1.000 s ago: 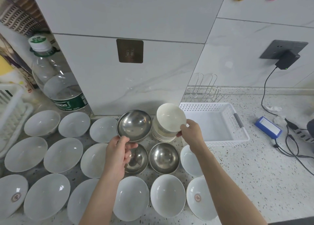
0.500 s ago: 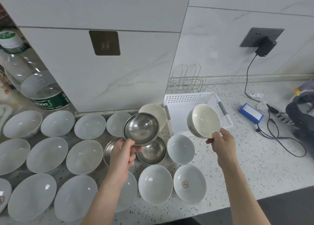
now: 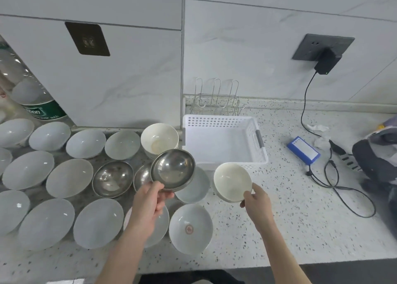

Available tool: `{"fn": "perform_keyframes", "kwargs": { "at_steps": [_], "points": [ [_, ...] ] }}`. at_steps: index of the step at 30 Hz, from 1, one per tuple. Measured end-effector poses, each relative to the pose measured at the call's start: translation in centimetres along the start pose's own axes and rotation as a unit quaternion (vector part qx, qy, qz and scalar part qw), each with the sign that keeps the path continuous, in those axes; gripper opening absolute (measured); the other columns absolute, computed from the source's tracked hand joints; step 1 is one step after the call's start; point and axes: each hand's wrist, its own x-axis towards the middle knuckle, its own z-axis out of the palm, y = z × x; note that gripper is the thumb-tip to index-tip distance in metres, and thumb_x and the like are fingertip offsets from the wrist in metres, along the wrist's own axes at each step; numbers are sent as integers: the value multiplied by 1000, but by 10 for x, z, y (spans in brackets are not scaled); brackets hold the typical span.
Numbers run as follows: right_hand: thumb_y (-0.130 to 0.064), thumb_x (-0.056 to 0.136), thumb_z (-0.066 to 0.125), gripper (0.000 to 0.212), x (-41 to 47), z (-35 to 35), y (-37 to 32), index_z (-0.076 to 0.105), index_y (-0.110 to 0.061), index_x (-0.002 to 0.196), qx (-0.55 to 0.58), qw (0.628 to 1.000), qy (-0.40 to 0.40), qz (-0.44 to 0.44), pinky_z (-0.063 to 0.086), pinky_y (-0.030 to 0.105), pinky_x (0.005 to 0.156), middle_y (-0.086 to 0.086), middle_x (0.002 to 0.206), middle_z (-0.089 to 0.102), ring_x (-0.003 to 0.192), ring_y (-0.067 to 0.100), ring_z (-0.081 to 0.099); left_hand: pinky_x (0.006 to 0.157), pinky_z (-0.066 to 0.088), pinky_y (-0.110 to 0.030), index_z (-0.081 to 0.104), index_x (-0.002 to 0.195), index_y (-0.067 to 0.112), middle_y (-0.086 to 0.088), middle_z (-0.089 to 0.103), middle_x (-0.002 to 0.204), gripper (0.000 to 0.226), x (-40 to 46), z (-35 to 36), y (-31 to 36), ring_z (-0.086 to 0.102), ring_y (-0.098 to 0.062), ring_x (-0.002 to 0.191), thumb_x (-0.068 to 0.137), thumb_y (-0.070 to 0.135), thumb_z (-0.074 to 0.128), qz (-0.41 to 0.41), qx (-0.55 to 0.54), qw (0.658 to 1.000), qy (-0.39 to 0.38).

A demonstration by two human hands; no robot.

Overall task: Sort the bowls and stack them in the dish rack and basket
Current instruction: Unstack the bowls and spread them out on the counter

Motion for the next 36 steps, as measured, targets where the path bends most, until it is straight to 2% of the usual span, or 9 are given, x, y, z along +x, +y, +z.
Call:
{"fn": "perform_keyframes", "kwargs": {
  "at_steps": [4,7,14,21,24,28,30,32,36],
  "points": [
    [-7,90,42,42,11,1,8,55,-15,130,-17,998,-56,-14,41,22,47,4,73,65,53,3,57,32,22,-15,59,99,1,-12,70,70,15,-14,14,-17,33,-6,39,93,14,52,-7,-8,1000,23],
    [-8,90,42,42,20,0,14,54,-16,130,-27,997,-71,-22,38,16,43,3,79,65,50,-1,57,30,21,-16,58,94,2,-13,71,69,13,-22,21,-25,29,-7,38,92,12,52,-13,-27,999,39],
    [-8,90,42,45,34,-3,21,53,-16,133,-43,993,-95,-46,41,23,51,6,82,67,56,5,59,32,20,-18,62,95,1,-13,71,71,17,-34,32,-38,29,-8,42,89,14,53,-17,-2,997,76],
    [-10,90,42,48,39,-1,25,50,-18,136,-26,993,-99,-53,43,24,52,4,74,67,60,7,60,31,21,-17,59,93,0,-12,71,68,14,-43,42,-46,28,-8,41,88,9,50,-17,9,996,85],
    [-17,94,44,48,39,-1,27,44,-18,142,-10,993,-109,-41,42,22,52,4,76,69,65,6,61,32,22,-17,59,96,1,-13,71,69,14,-48,47,-50,28,-8,40,88,10,51,-14,20,996,86],
    [-43,96,48,58,32,-12,28,35,-18,147,-7,995,-102,-16,42,25,55,2,76,71,74,5,60,33,23,-18,60,104,7,-15,72,69,15,-55,58,-60,29,-8,37,90,10,52,-3,57,996,72],
    [-47,95,48,49,25,-22,29,49,-20,136,-9,997,-70,-28,44,27,55,0,70,70,65,7,61,34,25,-19,60,111,14,-13,72,68,22,-59,66,-66,31,-8,36,90,12,53,-1,90,994,57],
    [-46,94,51,33,18,-31,29,64,-23,114,27,997,-66,-42,47,27,54,0,63,69,56,6,59,36,26,-20,60,113,25,-12,73,68,27,-62,73,-69,31,-7,37,89,15,55,4,120,992,36],
    [-42,96,53,25,-4,-44,32,72,-27,92,77,981,-167,-66,43,23,56,0,62,69,49,-1,52,38,29,-18,59,113,31,-8,73,68,27,-67,86,-74,37,-3,35,90,19,55,-6,151,988,-9]
  ]
}}
